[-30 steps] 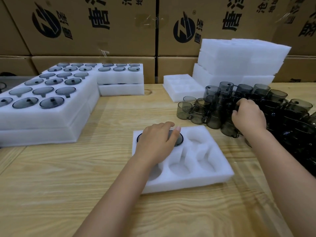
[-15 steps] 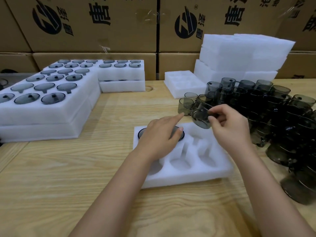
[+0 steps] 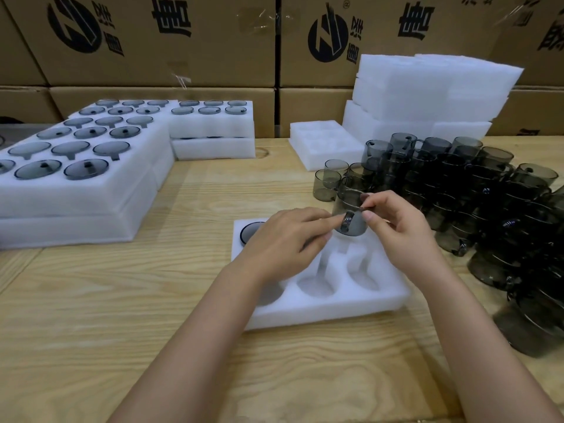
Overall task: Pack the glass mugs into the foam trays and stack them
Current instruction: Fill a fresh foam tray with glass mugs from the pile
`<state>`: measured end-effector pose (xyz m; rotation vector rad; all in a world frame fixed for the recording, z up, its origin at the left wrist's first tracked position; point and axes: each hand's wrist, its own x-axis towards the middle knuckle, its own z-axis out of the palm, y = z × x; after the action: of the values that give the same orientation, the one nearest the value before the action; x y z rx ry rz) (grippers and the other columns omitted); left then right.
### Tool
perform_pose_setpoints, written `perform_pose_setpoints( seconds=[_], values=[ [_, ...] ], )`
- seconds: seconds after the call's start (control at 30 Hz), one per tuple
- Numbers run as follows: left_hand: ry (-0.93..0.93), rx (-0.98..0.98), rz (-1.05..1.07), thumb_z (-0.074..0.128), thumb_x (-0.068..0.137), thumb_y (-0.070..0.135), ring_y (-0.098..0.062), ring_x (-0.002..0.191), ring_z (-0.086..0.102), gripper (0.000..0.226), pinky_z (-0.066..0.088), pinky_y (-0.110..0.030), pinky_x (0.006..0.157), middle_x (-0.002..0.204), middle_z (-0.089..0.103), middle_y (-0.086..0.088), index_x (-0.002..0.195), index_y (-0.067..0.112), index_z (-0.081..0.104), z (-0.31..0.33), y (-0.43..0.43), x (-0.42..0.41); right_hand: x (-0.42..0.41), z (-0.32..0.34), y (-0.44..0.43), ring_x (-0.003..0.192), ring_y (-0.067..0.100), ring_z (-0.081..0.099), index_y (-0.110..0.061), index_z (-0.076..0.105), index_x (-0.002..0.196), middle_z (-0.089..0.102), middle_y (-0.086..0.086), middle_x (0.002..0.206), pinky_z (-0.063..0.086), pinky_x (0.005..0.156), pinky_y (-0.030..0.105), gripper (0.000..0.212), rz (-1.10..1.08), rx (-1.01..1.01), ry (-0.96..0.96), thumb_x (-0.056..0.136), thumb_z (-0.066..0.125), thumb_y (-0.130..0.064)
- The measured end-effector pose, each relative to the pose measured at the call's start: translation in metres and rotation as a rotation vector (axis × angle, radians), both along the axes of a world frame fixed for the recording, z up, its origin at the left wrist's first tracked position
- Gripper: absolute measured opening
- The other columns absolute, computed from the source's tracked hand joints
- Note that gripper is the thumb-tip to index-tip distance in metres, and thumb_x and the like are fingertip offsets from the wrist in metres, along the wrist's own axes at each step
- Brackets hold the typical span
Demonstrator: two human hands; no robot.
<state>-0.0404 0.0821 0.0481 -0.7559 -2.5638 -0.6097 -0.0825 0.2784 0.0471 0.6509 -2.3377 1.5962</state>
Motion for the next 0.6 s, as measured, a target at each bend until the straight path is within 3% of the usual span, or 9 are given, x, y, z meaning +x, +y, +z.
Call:
perform_pose_setpoints(
  seconds=[0.07,0.23,0.33,0.43,0.6],
  values=[
    [0.006,-0.008,-0.006,0.048,0.095,0.016,-0.029,0.096,0.062,0.034,0.047,-0.042,0.081,0.114,0.068,-0.005,0.125,0.011,0.063,-0.001,0.001,0.001,-0.001,-0.001,0.005,0.091,-0.005,0.060,-0.032,0.059,0.081,0.065,-0.020,0.091,0.047,0.083,0.022,0.029,0.033,0.013,-0.037,0.090,0.057,-0.004],
    [-0.044,0.020,-0.021,0.049,0.093,0.019,-0.026,0.086,0.063,0.031,0.047,-0.041,0.080,0.089,0.072,-0.004,0.116,0.011,0.069,0.001,0.000,0.001,-0.003,-0.003,0.008,0.099,-0.015,0.056,-0.029,0.059,0.081,0.063,-0.017,0.103,0.041,0.085,0.010,0.027,0.094,0.066,-0.074,0.088,0.059,-0.002],
    [-0.064,0.048,0.040,0.045,0.092,0.029,-0.023,0.095,0.062,0.036,0.044,-0.039,0.088,0.095,0.072,-0.004,0.118,0.016,0.066,0.000,0.001,0.002,-0.004,-0.004,0.011,0.106,-0.019,0.051,-0.029,0.060,0.082,0.059,-0.017,0.113,0.038,0.101,0.026,0.024,0.103,0.111,-0.109,0.089,0.060,-0.006],
    [-0.080,0.080,0.097,0.039,0.093,0.035,-0.019,0.107,0.056,0.042,0.037,-0.030,0.092,0.111,0.068,0.001,0.129,0.021,0.057,-0.001,0.001,0.003,-0.004,-0.003,0.012,0.114,-0.013,0.048,-0.029,0.061,0.082,0.060,-0.014,0.113,0.036,0.108,0.038,0.024,0.106,0.131,-0.139,0.089,0.060,-0.006],
    [-0.085,0.067,0.104,0.039,0.097,0.034,-0.019,0.113,0.056,0.040,0.038,-0.035,0.095,0.120,0.066,0.003,0.131,0.021,0.057,0.006,0.006,0.005,-0.004,0.008,0.006,0.107,-0.002,0.056,-0.029,0.062,0.101,0.062,-0.017,0.107,0.043,0.099,0.031,0.022,0.051,0.021,-0.138,0.092,0.054,-0.010]
  ],
)
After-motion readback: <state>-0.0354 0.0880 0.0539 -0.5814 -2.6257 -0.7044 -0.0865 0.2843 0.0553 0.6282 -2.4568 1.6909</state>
